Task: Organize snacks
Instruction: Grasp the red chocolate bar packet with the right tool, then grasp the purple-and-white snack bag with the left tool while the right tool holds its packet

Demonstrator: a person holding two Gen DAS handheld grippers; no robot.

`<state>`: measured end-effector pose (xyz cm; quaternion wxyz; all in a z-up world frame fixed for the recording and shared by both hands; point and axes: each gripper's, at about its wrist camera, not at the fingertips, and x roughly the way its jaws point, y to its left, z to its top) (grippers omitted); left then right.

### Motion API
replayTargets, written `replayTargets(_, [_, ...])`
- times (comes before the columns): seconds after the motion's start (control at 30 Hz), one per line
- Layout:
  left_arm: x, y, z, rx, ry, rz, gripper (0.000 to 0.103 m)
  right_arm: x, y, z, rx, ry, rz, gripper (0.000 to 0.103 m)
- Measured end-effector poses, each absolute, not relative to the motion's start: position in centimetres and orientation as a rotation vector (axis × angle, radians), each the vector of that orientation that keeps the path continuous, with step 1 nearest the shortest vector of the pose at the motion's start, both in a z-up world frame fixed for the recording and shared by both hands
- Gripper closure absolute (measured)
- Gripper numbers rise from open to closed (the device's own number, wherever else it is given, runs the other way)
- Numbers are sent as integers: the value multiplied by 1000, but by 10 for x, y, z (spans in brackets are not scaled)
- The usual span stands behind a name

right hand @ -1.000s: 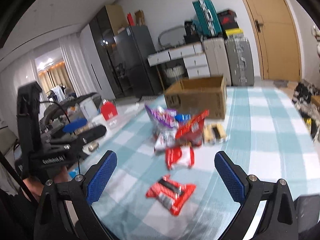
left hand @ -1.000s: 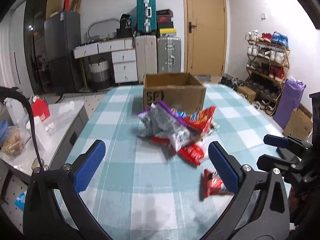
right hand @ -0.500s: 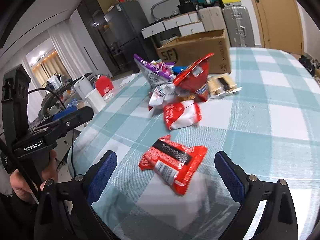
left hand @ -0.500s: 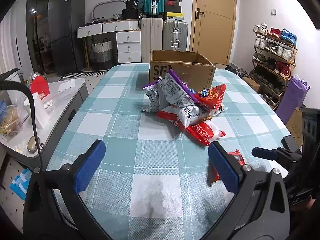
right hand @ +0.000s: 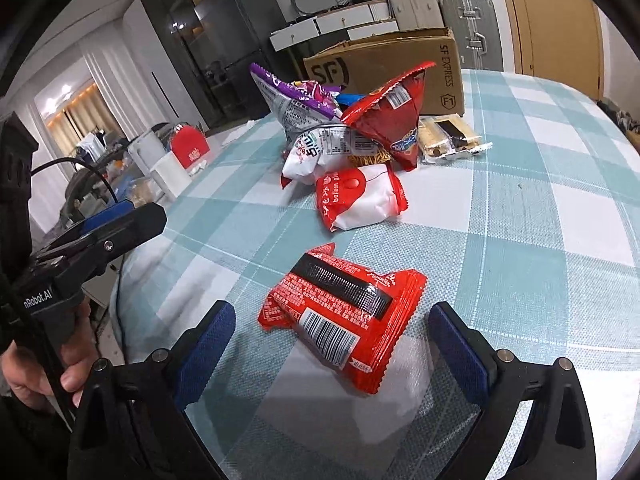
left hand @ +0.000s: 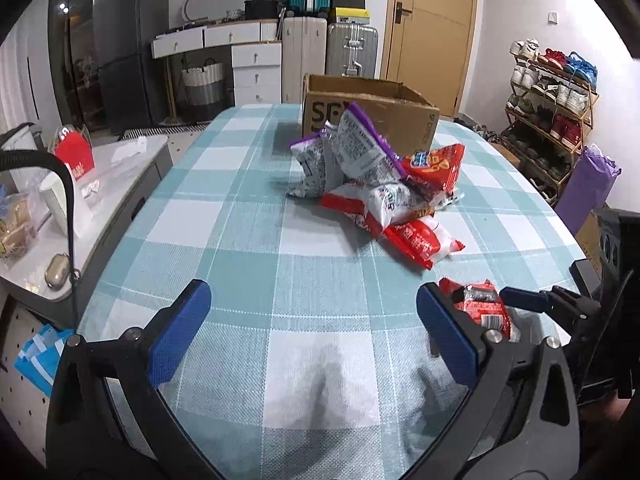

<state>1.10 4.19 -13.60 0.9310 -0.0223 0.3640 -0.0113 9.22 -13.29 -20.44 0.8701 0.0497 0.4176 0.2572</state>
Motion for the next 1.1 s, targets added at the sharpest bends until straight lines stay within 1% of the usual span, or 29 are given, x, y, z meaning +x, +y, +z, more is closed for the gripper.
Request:
replayTargets(0.1, [14,42,-145,-43,767,-21,0,93,-131,-205,83,871,520,7])
replayTargets(0.2, [15,42,-152,-42,784,-30,0,93,-127,-205,40,866,497,17])
replayTargets(0.33, [20,48,-161,-88,825,-29,0,93,-126,-205,18,860,474,34])
replayTargets(0.37, [21,51,-163,-103,835,-21,0,93,-127,-205,17,860,475,36])
replayTargets(0.4, [22,52,-164,-111,834,-17,0,93,-128,-205,17,860,479,42])
replayTargets(0.43, [22,54,-164,-118,831,-18,0,94,-130,-204,22,860,482,51])
replayTargets(0.63, [26,57,-162,-138,826,-27,0,94,-134,-205,40,856,495,52])
replayTargets(0.73, [27,57,-163,-135,831,-25,0,94,-137,-205,72,854,523,56])
replayTargets(0.97, [34,56,-163,-128,840,-32,0,91,-145,-202,111,835,550,57])
replayTargets(1.1, [43,54,-156,-123,834,-47,0,91,-153,-190,128,800,558,57])
